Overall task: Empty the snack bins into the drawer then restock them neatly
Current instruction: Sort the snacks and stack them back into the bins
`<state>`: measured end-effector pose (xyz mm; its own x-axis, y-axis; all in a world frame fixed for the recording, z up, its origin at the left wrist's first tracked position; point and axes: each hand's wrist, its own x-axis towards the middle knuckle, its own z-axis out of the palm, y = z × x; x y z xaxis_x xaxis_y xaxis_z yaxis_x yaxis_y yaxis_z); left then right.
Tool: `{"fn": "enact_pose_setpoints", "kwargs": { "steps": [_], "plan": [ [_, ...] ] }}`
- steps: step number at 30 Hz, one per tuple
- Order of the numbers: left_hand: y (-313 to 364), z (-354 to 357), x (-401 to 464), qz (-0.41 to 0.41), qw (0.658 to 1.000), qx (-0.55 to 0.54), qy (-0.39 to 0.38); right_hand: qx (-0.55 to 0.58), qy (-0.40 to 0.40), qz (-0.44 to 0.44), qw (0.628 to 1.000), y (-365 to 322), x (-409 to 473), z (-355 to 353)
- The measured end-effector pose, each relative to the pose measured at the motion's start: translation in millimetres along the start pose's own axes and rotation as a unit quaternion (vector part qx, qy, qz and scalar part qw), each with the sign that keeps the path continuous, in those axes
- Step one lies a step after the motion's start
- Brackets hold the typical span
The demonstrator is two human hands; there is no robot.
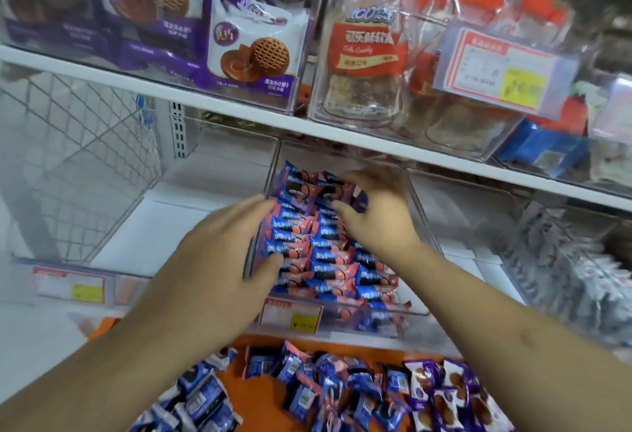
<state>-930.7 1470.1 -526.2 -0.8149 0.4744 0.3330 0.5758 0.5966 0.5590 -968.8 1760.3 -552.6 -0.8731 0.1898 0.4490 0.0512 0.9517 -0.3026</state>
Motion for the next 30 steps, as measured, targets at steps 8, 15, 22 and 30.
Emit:
{"fn": "enact_pose_setpoints", "kwargs": {
  "steps": [8, 15, 22, 30],
  "plan": [
    [51.5, 28.7, -60.7, 0.094, 0.962, -0.090, -0.239, 0.154, -0.199, -0.110, 0.962, -15.2, -188.2, -95.9],
    [8.1, 154.0, -105.5, -0.002, 0.927, 0.004, -0.374, 0.007, -0.398, 0.038, 0.916, 94.7, -272.1, 1.9],
    [-65.7, 286.6, -116.8, -0.073, 0.933, 0.009, -0.351, 0.045, -0.341, 0.164, 0.924, 147.6, -272.3, 113.8],
    [-93.3, 346.2, -134.7, -0.063, 0.932, 0.020, -0.356, -0.009, -0.314, 0.177, 0.933, 155.7, -295.9, 157.4]
  ]
}}
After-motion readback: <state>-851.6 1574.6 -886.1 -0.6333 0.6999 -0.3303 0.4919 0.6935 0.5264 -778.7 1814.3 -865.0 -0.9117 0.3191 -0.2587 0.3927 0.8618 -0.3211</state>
